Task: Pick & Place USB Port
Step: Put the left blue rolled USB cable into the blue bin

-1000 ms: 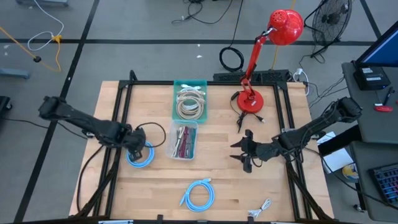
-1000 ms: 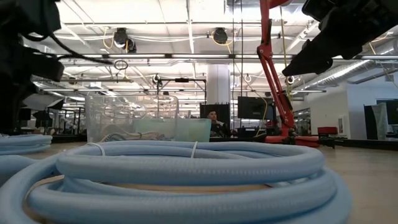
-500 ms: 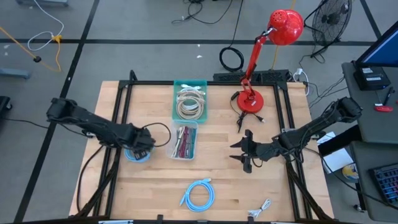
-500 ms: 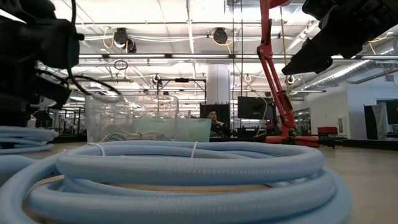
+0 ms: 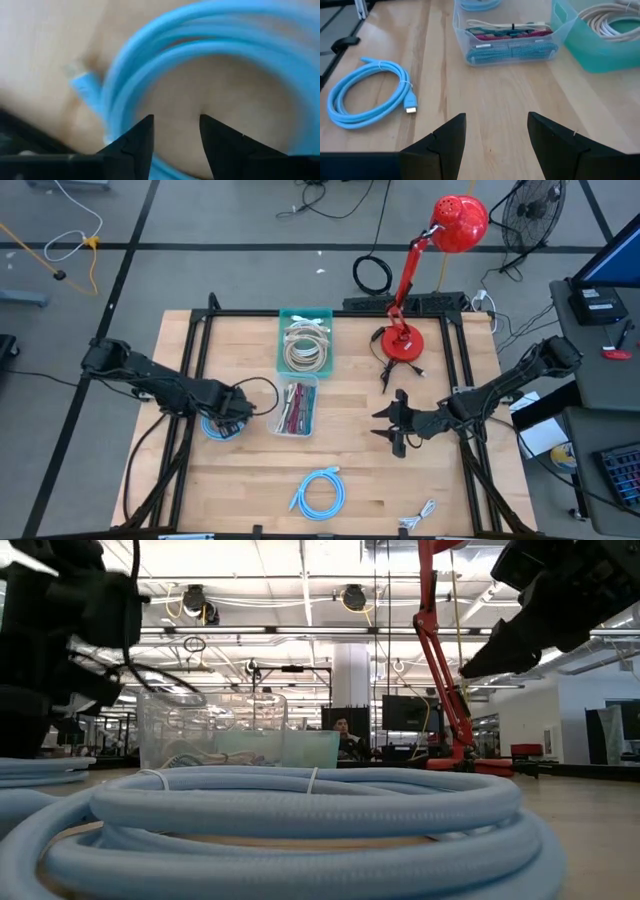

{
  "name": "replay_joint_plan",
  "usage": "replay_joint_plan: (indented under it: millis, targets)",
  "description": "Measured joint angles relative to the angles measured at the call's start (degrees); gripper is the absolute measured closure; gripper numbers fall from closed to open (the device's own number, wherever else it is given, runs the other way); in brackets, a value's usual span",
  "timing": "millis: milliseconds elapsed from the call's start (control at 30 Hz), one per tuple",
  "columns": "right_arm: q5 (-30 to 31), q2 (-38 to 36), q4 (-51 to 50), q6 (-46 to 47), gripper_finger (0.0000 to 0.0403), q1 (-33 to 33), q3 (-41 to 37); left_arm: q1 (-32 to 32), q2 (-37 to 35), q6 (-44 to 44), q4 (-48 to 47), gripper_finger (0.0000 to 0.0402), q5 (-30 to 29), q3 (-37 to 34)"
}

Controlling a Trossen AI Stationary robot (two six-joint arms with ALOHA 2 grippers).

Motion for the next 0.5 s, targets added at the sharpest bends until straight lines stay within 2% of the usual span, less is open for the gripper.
replay_joint_plan:
  millis: [233,400,500]
  targets:
    - [-0.01,-0.01,2.75,-1.15,0.0200,0.00,-0.36,-1.86,-0.12,-1.09,-2.79,0.0249,1.85,6.45]
    - [0.01,-0.01,2.83,-1.08,0.0200,0.00,-0.36,-2.80,-0.19,-5.83,-14.45,0.0249,-2.82,9.12]
    - [0.01,-0.01,2.86,-0.72,0.0200,-0.02,-0.36,-1.66,-1.05,-8.90,-15.52,0.0249,-4.38,8.98]
